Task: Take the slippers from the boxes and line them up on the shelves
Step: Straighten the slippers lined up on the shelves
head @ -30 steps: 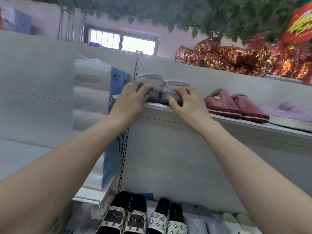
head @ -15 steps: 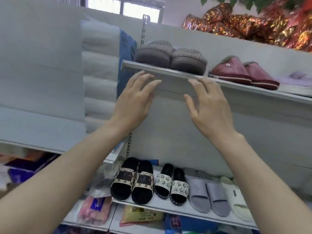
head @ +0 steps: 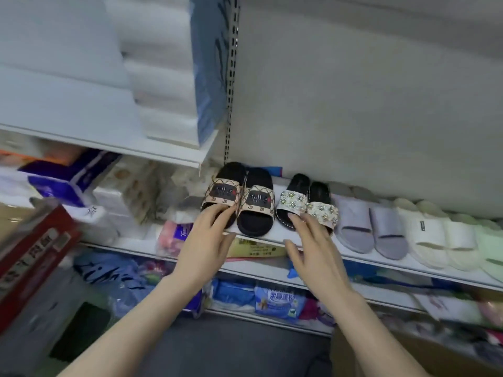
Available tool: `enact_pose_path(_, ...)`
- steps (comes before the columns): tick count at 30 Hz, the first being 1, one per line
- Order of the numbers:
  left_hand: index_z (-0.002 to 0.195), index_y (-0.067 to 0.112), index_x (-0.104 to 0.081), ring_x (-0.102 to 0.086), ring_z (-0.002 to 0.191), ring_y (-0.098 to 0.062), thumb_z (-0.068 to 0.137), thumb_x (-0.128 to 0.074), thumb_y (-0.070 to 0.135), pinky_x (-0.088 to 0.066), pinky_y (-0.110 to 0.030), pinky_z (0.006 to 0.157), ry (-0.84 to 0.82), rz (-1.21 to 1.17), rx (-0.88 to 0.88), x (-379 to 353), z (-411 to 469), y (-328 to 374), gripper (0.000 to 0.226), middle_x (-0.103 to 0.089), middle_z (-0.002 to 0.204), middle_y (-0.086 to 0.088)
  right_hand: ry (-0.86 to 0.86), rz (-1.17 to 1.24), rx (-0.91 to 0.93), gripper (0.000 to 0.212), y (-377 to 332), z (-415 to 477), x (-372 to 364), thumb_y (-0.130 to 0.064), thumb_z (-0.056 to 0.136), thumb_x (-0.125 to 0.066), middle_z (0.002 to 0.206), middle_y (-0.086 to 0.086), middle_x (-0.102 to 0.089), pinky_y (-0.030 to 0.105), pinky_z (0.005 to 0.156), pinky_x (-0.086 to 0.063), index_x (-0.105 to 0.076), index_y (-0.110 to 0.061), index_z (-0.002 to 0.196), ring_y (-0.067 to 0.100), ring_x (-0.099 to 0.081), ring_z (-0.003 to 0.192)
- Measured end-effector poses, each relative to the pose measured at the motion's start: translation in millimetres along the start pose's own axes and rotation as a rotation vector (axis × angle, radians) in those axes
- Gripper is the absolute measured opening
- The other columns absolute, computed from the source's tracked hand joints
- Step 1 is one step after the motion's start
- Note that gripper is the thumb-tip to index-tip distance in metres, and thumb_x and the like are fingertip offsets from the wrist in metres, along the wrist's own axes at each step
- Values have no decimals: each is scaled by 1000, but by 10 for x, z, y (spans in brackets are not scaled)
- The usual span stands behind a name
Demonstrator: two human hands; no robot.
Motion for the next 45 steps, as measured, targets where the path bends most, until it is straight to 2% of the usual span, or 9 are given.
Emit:
enact_pose_path(6,148,16,-32,-24,143,-34,85,-68,25,-32,-51,112,-169,182,69,-817,130,-624,74,-28,154,-11,-137,-28,55,74,88,437,-1028,-39,92,-63,158,18,-24,49,113,-36,-27,-19,154,37,-27,144)
enact_pose_path(12,153,20,-14,-5,146,-39,83,-69,38,-17,-52,117,-246,299,144,-1135,537,-1062,90,-7,160,-15,-195,-115,100,101,105,1007,-1480,-55,82,-68,162,22,-2,49,121,-15,-11,-15,156,39,-3,150)
enact_pose_path(21,152,16,-20,-8,145,-39,87,-66,33,-21,-51,115,-312,285,186,-1379,646,-1225,82,-12,158,-17,-301,-50,96,102,232,1189,-1635,-60,85,-61,163,13,8,44,122,-14,-3,-17,157,33,2,150)
enact_pose_path(25,144,8,-37,-24,139,-45,86,-62,17,-30,-58,110,-165,269,104,-1271,692,-1032,64,-28,150,-25,-157,-16,80,77,482,1089,-1336,-51,91,-58,162,12,-15,47,121,-17,-24,-22,154,33,-11,150)
enact_pose_path(28,142,7,-40,-25,141,-38,84,-61,12,-33,-53,110,-129,172,-19,-1374,810,-636,62,-29,151,-19,0,-70,-131,70,1129,953,-1001,-30,88,-64,156,19,-28,52,117,-26,-33,-20,150,38,-21,146)
enact_pose_path(30,143,11,-38,-24,143,-34,83,-67,17,-35,-50,110,-181,166,-114,-1603,950,-307,67,-28,153,-15,-77,-124,-248,81,1564,916,-945,-28,85,-67,157,21,-21,53,117,-25,-24,-20,153,39,-16,147)
enact_pose_path(34,149,14,-27,-14,146,-32,84,-70,24,-27,-46,116,-302,238,-244,-2108,1315,196,78,-21,157,-14,-189,-180,-182,92,1903,966,-910,-33,83,-72,160,16,-16,47,116,-29,-17,-20,155,35,-21,146)
enact_pose_path(38,153,16,-9,-13,146,-32,88,-64,29,-20,-43,117,-496,419,-224,-2526,1591,233,86,-18,158,-13,-240,-128,-141,80,2038,953,-884,-29,85,-73,152,12,-36,38,111,-33,-31,-17,152,30,-34,139)
enact_pose_path(45,152,16,-13,-26,137,-30,91,-58,39,-35,-40,109,-561,390,-111,-2449,1457,237,79,-29,148,-13,-212,-72,-75,77,2066,980,-884,-24,82,-76,146,12,-43,39,109,-35,-38,-16,148,30,-39,135)
Point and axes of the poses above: each hand's wrist, its own z-axis towards the middle knuckle, its own x-axis out of the back of the hand, y = z × x, the point moved 9 cm from there along z, towards the middle knuckle
